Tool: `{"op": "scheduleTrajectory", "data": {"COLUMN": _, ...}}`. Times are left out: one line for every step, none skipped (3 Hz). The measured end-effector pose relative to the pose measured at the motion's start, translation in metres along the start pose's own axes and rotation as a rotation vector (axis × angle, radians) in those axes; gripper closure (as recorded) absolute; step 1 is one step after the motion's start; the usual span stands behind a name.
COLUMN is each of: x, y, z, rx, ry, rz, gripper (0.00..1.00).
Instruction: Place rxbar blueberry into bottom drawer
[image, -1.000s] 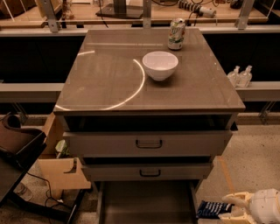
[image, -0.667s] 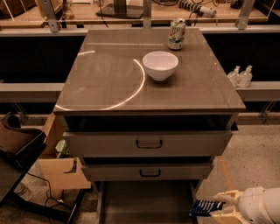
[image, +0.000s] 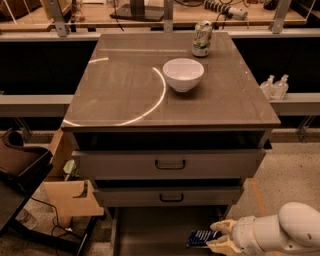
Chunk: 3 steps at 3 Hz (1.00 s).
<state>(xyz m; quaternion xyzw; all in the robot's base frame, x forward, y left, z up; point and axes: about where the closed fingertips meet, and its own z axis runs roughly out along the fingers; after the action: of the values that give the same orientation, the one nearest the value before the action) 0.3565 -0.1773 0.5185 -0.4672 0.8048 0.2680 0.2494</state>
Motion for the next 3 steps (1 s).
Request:
{"op": "scheduleTrajectory", "data": {"x": 0.004, "y": -0.004, "z": 0.053, "rx": -0.028, "ry": -0.041, "rz": -0.012, "gripper": 1.0}}
{"op": "scheduleTrajectory", "data": {"x": -0.011, "y": -0.004, "z": 0.129, "rx": -0.064, "ry": -0.088, "rz": -0.049, "gripper": 1.0}}
{"op": "scheduleTrajectory", "data": {"x": -0.011, "y": -0.004, "z": 0.13, "rx": -0.063, "ry": -0.088, "rz": -0.049, "gripper": 1.0}}
